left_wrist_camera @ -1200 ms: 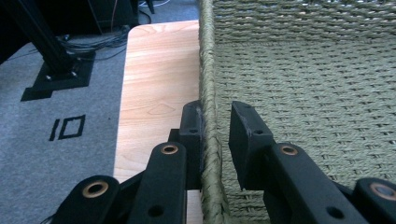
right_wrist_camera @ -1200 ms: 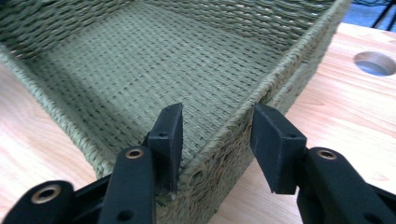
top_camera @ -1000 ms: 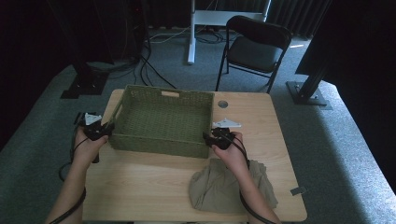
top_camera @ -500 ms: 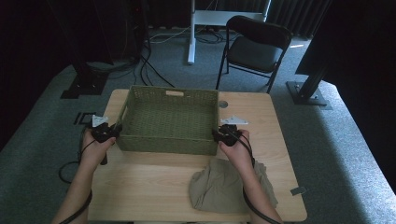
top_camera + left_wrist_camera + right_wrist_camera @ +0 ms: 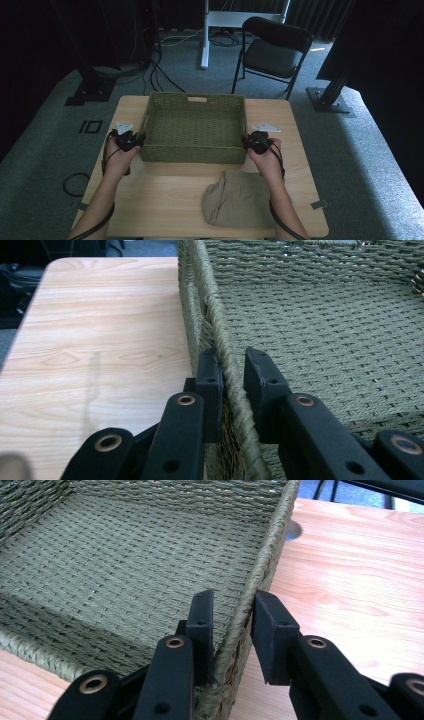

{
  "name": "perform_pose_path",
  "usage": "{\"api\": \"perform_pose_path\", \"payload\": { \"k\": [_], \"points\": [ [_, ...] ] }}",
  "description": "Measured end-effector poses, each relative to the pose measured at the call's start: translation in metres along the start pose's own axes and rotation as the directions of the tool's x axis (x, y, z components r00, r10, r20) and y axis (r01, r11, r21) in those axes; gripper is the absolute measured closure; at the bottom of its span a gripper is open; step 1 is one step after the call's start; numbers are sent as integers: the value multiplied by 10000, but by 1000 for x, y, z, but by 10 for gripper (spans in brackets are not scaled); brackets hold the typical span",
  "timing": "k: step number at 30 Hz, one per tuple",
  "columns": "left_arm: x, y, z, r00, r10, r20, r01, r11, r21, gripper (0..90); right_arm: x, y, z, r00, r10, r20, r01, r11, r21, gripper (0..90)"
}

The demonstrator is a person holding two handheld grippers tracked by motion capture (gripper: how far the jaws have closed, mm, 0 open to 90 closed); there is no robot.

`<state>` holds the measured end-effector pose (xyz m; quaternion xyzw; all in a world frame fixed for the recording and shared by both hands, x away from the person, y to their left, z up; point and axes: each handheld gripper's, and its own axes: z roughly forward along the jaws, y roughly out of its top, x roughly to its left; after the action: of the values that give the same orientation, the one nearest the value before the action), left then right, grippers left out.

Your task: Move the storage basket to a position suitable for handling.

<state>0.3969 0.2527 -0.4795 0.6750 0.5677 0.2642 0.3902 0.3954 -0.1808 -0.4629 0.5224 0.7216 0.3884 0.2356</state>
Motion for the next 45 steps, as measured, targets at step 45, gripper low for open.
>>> {"api": "perform_pose_path", "payload": {
  "k": [45],
  "points": [
    [-127,13,34,9862,1000,1321,-1064,9934,420,754,-120,-21,-46,9852,691,1569,-736,9970,227,784]
  ]
}}
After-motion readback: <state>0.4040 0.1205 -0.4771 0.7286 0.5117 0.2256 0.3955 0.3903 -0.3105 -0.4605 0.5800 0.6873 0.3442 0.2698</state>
